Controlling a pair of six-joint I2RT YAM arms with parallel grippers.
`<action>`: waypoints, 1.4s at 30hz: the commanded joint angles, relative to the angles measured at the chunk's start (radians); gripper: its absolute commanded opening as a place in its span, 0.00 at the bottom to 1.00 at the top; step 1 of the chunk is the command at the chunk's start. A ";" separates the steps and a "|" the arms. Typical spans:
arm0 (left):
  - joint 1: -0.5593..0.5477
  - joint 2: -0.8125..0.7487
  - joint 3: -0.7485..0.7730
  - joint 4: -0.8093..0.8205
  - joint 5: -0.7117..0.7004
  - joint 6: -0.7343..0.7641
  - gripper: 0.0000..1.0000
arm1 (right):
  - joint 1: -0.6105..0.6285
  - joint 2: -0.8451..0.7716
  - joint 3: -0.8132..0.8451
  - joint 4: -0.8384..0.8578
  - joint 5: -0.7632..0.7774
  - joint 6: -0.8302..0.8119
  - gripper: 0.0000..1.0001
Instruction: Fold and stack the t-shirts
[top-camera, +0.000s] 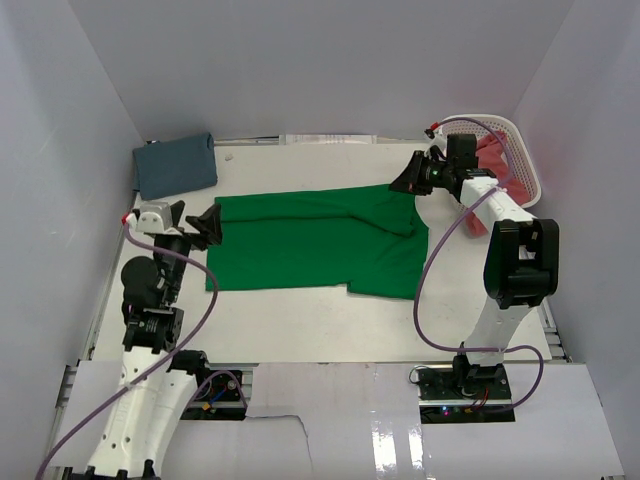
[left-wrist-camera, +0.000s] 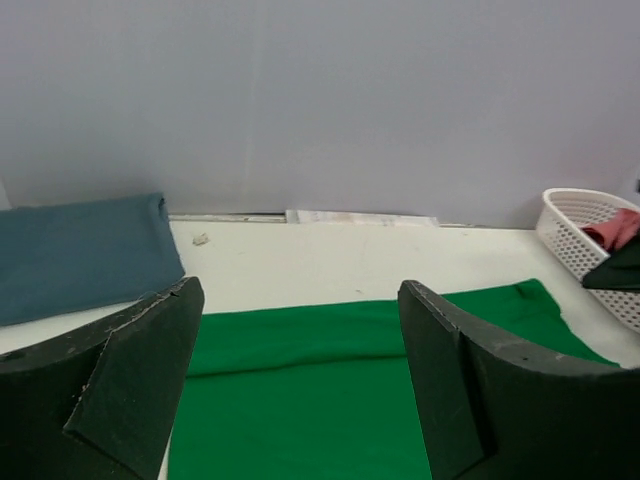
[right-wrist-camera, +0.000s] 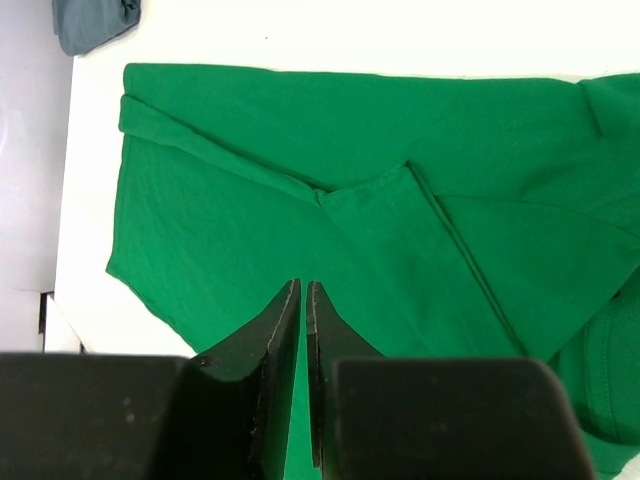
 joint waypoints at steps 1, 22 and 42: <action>-0.010 0.108 0.099 -0.068 -0.104 0.034 0.89 | 0.008 -0.010 0.046 0.016 -0.004 -0.006 0.13; -0.012 0.575 0.286 0.060 -0.083 0.006 0.98 | 0.011 0.071 0.190 -0.003 0.001 -0.005 0.31; -0.012 1.167 0.712 -0.219 0.075 0.107 0.98 | 0.156 0.465 0.665 -0.234 -0.020 -0.044 0.46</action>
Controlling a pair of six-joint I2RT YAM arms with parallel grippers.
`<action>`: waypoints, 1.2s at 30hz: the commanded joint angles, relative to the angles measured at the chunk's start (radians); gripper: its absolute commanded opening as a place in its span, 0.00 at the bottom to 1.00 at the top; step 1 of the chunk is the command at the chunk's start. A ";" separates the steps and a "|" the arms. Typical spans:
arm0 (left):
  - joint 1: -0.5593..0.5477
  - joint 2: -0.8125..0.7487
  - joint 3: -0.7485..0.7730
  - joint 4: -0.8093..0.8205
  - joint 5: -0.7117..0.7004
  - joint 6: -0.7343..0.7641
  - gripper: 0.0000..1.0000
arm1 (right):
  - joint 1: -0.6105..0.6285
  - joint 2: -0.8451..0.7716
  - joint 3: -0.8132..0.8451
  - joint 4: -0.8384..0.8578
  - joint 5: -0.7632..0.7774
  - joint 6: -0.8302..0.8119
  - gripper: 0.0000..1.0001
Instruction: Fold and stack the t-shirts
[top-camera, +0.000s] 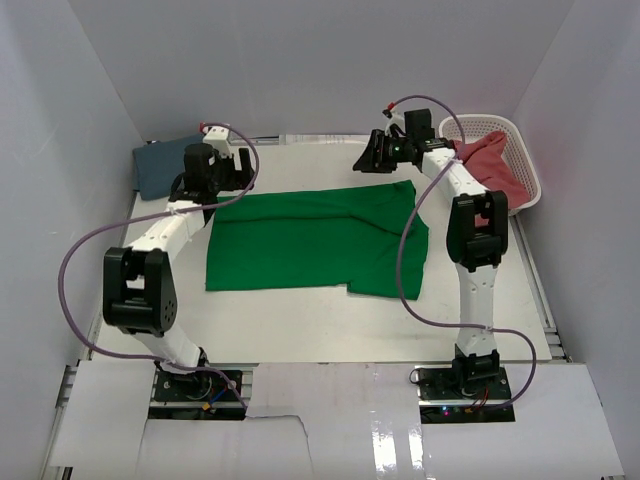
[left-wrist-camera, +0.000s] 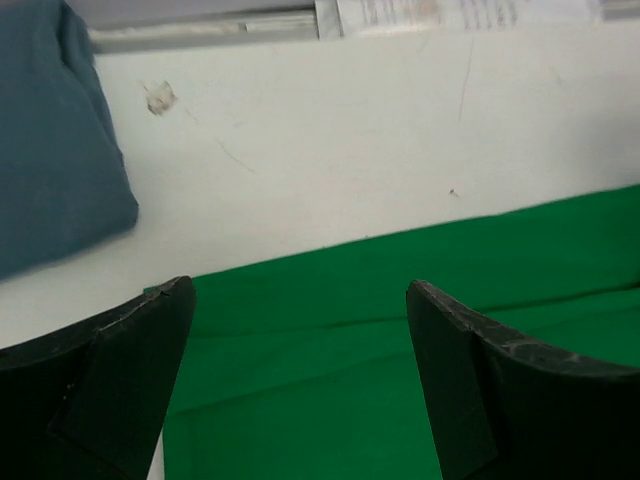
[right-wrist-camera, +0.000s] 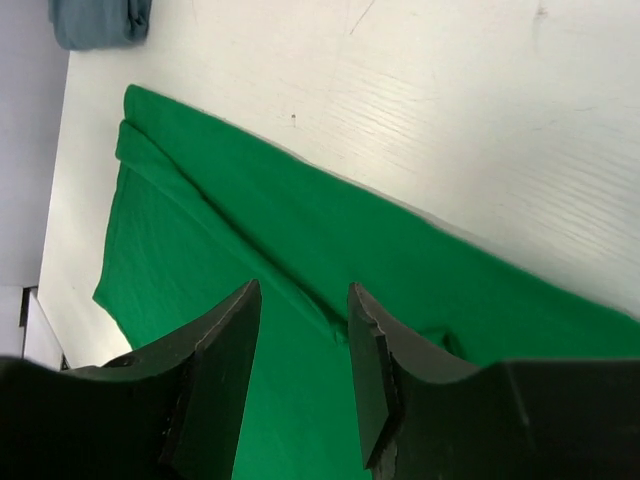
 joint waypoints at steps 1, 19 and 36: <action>-0.002 0.091 0.170 -0.158 0.075 -0.029 0.98 | 0.039 0.063 0.087 -0.069 -0.028 -0.011 0.46; -0.112 0.326 0.373 -0.296 0.259 0.014 0.96 | 0.183 0.253 0.121 0.158 -0.183 0.182 0.22; -0.195 0.436 0.437 -0.371 0.186 0.086 0.94 | 0.207 0.373 0.175 0.256 -0.223 0.273 0.08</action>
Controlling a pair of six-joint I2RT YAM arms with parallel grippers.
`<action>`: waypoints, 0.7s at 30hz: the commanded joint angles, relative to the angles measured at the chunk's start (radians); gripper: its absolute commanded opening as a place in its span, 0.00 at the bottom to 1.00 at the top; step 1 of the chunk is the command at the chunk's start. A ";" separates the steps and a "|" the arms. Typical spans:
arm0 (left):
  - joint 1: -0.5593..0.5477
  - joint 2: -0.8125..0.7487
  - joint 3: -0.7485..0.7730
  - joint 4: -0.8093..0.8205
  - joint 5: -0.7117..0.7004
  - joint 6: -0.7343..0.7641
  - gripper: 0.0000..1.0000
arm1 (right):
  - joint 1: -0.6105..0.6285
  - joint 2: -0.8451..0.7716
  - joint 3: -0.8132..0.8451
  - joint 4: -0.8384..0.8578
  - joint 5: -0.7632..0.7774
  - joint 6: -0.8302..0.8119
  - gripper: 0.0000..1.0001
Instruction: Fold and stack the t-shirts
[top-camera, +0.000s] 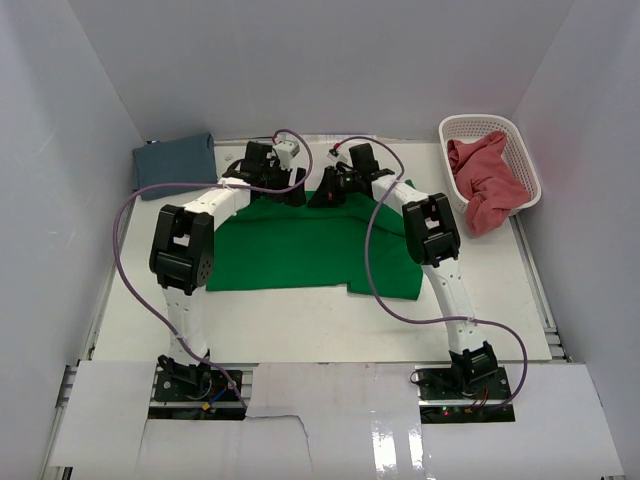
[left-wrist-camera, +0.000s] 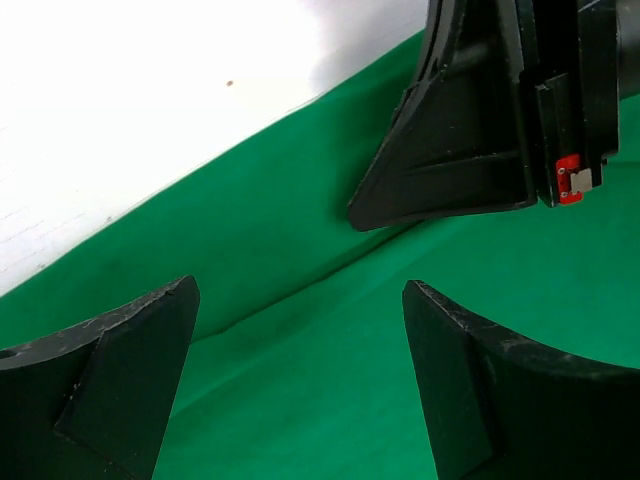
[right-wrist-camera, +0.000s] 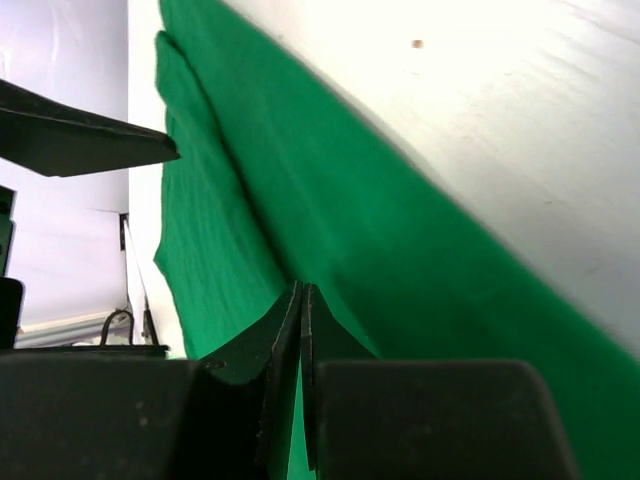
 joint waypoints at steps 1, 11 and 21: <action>0.000 0.003 0.033 -0.017 -0.049 0.024 0.93 | 0.002 0.030 0.056 0.036 -0.021 0.017 0.08; -0.017 0.039 0.035 -0.042 -0.284 0.015 0.89 | 0.001 0.053 0.050 0.036 0.005 0.010 0.08; -0.018 0.061 0.046 -0.085 -0.387 -0.005 0.86 | 0.001 0.045 0.026 0.048 0.005 0.004 0.08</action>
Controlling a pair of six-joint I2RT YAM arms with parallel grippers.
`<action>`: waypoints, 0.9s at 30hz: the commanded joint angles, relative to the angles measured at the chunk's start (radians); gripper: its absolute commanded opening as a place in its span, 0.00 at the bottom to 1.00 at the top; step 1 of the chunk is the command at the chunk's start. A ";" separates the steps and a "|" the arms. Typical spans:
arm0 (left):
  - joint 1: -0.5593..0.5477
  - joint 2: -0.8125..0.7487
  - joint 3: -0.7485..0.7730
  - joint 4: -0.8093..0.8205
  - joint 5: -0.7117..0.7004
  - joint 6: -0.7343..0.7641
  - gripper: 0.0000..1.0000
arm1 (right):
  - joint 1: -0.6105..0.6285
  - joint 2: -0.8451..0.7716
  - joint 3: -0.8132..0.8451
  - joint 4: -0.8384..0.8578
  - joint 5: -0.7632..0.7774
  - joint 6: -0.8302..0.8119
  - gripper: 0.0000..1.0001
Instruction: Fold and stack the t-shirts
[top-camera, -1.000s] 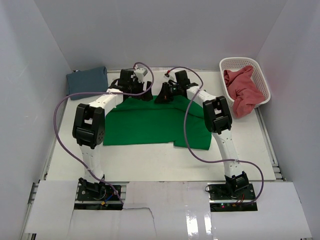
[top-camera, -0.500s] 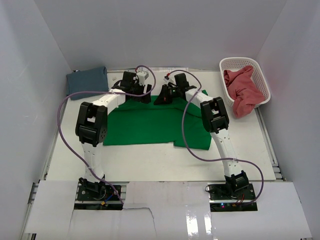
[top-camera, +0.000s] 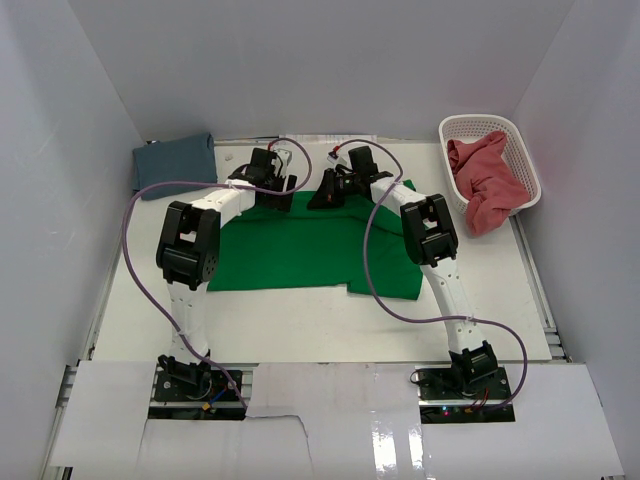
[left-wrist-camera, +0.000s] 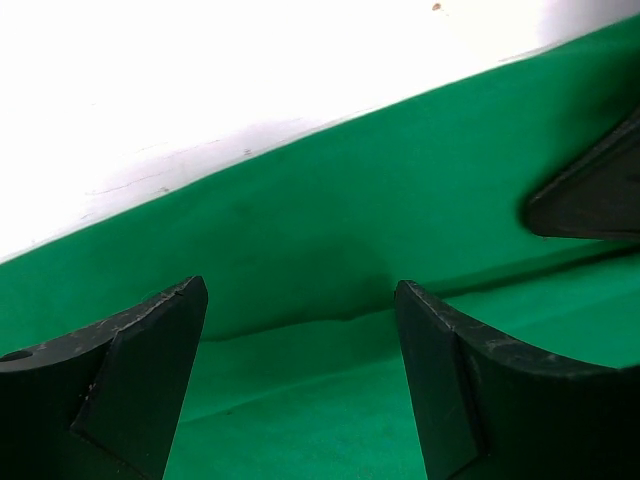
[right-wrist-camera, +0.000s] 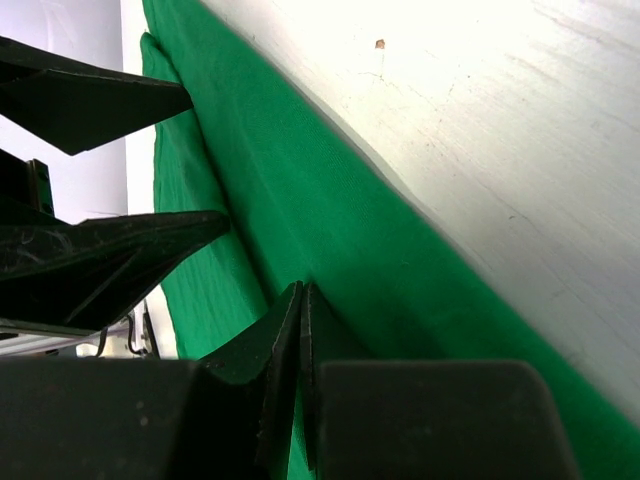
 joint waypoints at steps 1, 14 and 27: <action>-0.005 -0.010 0.028 -0.023 -0.053 -0.008 0.86 | -0.001 -0.005 0.000 0.029 0.012 -0.017 0.08; -0.008 -0.044 -0.053 -0.044 -0.058 -0.057 0.84 | 0.001 -0.025 -0.031 0.040 0.018 -0.017 0.08; -0.016 -0.109 -0.074 -0.138 -0.053 -0.108 0.84 | -0.001 -0.033 -0.043 0.040 0.029 -0.017 0.08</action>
